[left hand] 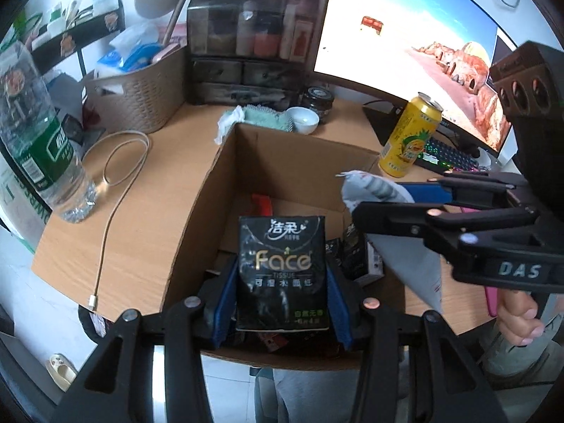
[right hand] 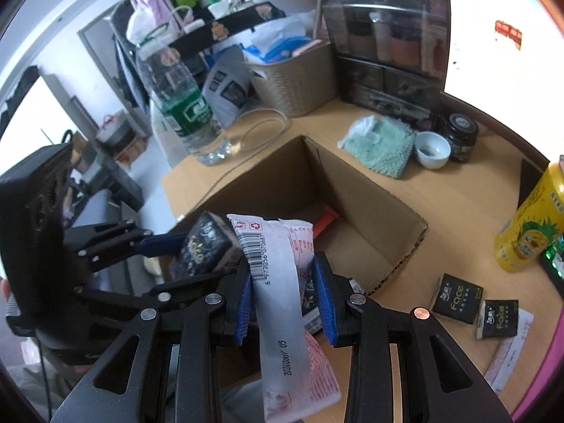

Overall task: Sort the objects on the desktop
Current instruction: 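Carry the Face pack and white packet toward the cardboard box, then open both tools to drop the Face pack and white packet into the box, then move both open tools back over a Face pack and a white packet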

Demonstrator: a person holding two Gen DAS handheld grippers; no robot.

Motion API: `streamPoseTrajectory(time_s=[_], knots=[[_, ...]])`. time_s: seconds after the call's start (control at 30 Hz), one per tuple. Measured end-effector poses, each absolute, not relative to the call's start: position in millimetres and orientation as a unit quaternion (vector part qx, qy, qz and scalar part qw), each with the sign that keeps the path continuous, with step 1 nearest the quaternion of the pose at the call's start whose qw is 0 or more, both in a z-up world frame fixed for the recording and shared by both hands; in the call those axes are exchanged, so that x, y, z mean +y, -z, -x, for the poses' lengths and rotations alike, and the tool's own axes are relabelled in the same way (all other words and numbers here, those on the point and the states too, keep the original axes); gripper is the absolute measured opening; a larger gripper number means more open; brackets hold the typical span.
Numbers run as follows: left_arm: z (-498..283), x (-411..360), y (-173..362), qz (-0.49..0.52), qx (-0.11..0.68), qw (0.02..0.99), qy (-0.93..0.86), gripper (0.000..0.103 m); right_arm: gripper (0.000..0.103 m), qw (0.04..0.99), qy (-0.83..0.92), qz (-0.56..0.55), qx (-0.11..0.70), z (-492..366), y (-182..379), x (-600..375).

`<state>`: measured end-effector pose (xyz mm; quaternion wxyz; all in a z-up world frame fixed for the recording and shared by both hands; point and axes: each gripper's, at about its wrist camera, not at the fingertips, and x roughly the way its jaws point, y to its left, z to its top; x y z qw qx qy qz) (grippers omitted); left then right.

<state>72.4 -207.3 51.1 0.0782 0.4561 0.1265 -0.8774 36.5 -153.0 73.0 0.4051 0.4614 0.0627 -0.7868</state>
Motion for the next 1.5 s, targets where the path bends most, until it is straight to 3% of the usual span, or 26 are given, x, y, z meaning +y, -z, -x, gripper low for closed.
streamPoseTrajectory(time_s=[0.23, 0.33, 0.53, 0.87, 1.13, 1.5], knots=[[-77.2, -211.9, -45.9, -0.455, 0.124, 0.092, 0.877, 0.054, 0.036, 0.387, 0.795, -0.462, 0.066, -34.0, -68.4, -154.9], [-75.3, -214.5, -46.7, -0.454, 0.132, 0.090, 0.876, 0.065, 0.036, 0.391, 0.795, -0.460, 0.060, -34.4, -71.5, -150.8], [-72.2, -200.8, -53.1, -0.451, 0.130, 0.080, 0.879, 0.065, 0.037, 0.383, 0.807, -0.447, 0.052, -42.1, -82.3, -115.8], [-32.9, -88.2, -69.9, -0.445, 0.055, -0.036, 0.893, 0.069, 0.037, 0.239, 0.851, -0.467, 0.009, -31.1, -57.8, 29.8], [43.9, -10.5, -16.9, -0.493, 0.022, -0.075, 0.867, 0.070, 0.037, 0.148, 0.838, -0.523, -0.036, -11.3, 12.3, 114.4], [117.6, 7.4, 22.9, -0.510, 0.012, -0.084, 0.856, 0.070, 0.037, 0.157, 0.835, -0.526, -0.034, 5.8, 37.4, 126.2]])
